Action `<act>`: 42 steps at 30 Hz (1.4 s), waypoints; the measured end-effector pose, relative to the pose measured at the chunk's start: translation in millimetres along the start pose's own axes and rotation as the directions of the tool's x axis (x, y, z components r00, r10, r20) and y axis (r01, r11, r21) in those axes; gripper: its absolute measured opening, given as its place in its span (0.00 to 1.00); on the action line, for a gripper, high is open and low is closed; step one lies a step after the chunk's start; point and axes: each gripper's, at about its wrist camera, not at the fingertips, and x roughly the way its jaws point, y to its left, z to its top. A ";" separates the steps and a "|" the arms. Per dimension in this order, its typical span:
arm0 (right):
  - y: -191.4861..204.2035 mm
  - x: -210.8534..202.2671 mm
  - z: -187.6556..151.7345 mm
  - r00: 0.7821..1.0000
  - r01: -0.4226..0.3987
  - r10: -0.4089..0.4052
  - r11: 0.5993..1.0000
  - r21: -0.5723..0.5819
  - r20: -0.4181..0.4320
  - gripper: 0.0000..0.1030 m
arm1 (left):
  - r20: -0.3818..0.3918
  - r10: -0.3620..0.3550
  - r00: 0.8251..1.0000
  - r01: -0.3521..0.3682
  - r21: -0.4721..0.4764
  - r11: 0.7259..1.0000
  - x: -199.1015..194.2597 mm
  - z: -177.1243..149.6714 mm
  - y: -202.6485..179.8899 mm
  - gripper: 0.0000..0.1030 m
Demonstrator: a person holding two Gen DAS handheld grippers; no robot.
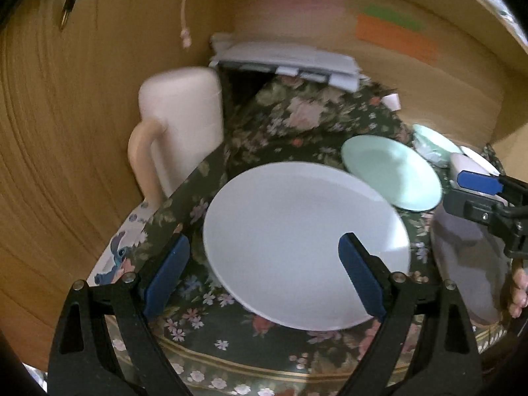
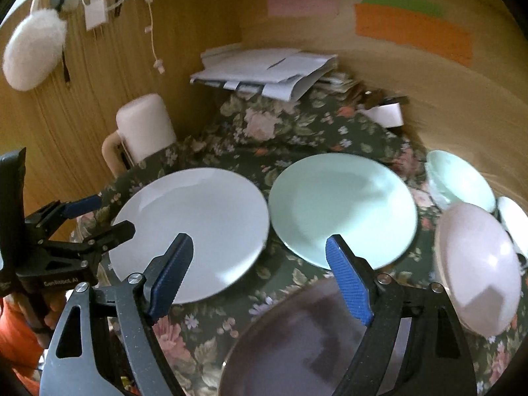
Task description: Organize plates and bowls
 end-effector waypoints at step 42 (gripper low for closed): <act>1.7 96.5 14.3 0.950 -0.070 0.082 0.996 0.049 -0.301 0.27 | -0.175 -0.090 0.980 0.081 -0.059 0.995 51.4 -0.6 28.0 0.45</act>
